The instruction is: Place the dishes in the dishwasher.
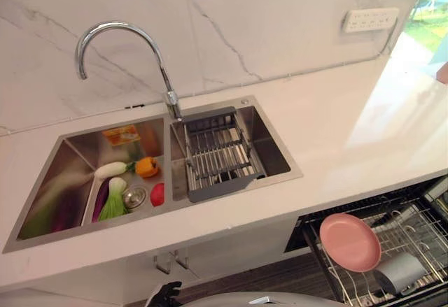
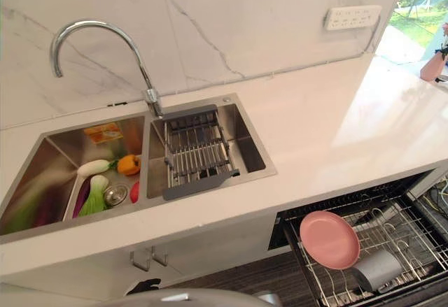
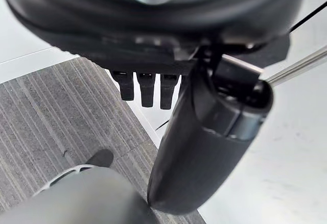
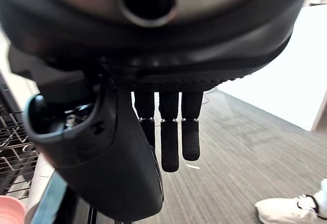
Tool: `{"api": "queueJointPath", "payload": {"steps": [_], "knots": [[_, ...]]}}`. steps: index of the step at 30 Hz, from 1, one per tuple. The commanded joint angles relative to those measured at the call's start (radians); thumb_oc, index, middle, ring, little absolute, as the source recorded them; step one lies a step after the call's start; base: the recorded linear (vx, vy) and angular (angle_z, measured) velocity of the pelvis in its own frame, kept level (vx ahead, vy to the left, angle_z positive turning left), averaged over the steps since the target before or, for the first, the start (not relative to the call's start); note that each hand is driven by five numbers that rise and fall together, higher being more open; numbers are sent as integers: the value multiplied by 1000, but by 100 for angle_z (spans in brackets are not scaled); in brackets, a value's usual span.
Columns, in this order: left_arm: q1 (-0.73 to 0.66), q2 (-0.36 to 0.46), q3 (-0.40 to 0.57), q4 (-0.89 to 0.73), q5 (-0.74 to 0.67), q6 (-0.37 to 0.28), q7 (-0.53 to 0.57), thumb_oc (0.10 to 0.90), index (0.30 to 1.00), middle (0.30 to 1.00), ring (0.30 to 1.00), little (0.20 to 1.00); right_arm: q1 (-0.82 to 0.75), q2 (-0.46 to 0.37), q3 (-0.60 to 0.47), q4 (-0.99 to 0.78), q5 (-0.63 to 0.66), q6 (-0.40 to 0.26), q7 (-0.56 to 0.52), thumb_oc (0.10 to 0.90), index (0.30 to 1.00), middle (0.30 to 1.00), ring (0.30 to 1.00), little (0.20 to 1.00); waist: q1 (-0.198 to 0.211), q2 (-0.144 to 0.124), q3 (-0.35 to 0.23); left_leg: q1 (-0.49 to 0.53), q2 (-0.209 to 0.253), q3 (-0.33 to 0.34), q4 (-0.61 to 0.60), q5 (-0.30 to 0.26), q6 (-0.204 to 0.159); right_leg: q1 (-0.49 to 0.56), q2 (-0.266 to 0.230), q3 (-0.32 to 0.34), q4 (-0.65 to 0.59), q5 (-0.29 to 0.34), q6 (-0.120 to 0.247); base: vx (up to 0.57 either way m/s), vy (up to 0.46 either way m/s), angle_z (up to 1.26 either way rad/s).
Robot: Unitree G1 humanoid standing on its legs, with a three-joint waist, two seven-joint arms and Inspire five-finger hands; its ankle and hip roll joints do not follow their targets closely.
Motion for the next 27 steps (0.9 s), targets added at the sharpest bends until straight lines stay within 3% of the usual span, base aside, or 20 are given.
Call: {"api": "queueJointPath", "payload": {"steps": [1,4,6,7,8,9,10,11,12,16,17,24,27], "knots": [[-64,-24,-41,54,55,-12,-20,800,900,900,900,900,-269,-65,101,-88,-133,-96,58,400,300,300,300,300,78,-9,42,51,128,2,13,-9,-81,-7,-67,-56,17,2,63,-46,5,10],[-71,-25,-70,50,50,-14,-38,800,900,900,900,900,-410,-83,175,-28,-156,-95,91,400,300,300,300,300,108,-9,37,39,124,-17,13,-5,-83,2,-71,-82,17,-1,63,-24,7,17],[-73,-25,-69,49,49,-13,-39,800,900,900,900,900,-416,-83,176,-23,-156,-97,91,400,300,300,300,300,104,-9,39,39,124,-19,13,-5,-83,3,-71,-84,17,-1,63,-6,6,20],[-73,-27,-47,42,-14,-21,-68,800,900,900,900,900,-484,-86,214,-21,-184,-100,113,400,300,300,300,300,130,-11,33,33,121,-32,13,0,-82,6,-74,-96,17,-1,62,-102,6,26],[-76,-38,14,35,-69,-24,-92,800,900,900,900,900,-301,-134,230,132,-219,-339,151,400,300,300,300,300,118,-11,45,21,118,-37,13,19,-78,-5,-73,-101,17,18,60,-122,15,29],[-77,-48,23,26,-104,-11,-114,800,900,900,900,900,-330,-91,181,343,-7,-498,82,400,300,300,300,300,123,-6,49,19,117,-46,13,18,-80,-2,-71,-108,17,16,58,-86,9,48],[-77,-48,24,26,-104,-11,-115,800,900,900,900,900,-333,-91,183,349,-6,-502,80,400,300,300,300,300,121,-6,48,23,117,-46,13,9,-81,2,-72,-109,17,8,60,-38,-1,67],[-81,-55,29,38,-87,-20,-98,800,900,900,900,900,-363,-111,260,280,-56,-518,101,400,300,300,300,300,127,-12,47,14,117,-55,13,21,-84,-1,-68,-111,17,14,55,-23,-39,59],[-83,-48,38,41,-131,-43,-140,800,900,900,900,900,-371,-110,254,316,-9,-575,124,400,300,300,300,300,141,-22,42,1,119,-75,13,21,-91,2,-60,-122,17,0,52,-52,-41,33],[-91,-23,24,63,-98,-40,-155,800,900,900,900,900,-430,-121,287,324,-5,-588,193,400,300,300,300,300,158,-28,35,-6,121,-94,13,25,-94,9,-56,-140,17,-4,49,-1,-24,19],[-92,-20,27,65,-100,-36,-146,800,900,900,900,900,-441,-122,290,324,-3,-589,197,800,900,900,900,900,163,-30,34,-7,120,-97,13,26,-93,11,-56,-145,17,-4,49,-7,-3,9],[-92,-24,41,82,-105,-13,-158,800,900,900,900,900,-433,-96,297,343,29,-595,225,800,900,900,900,900,174,-37,35,-15,117,-119,13,28,-93,18,-53,-160,17,-4,43,-6,2,5],[-97,-35,56,97,-115,-7,-166,800,900,900,900,900,-397,-58,298,454,60,-608,239,800,900,900,900,900,172,-40,33,-19,117,-130,13,29,-94,23,-49,-167,17,-6,40,-4,9,21]]}}
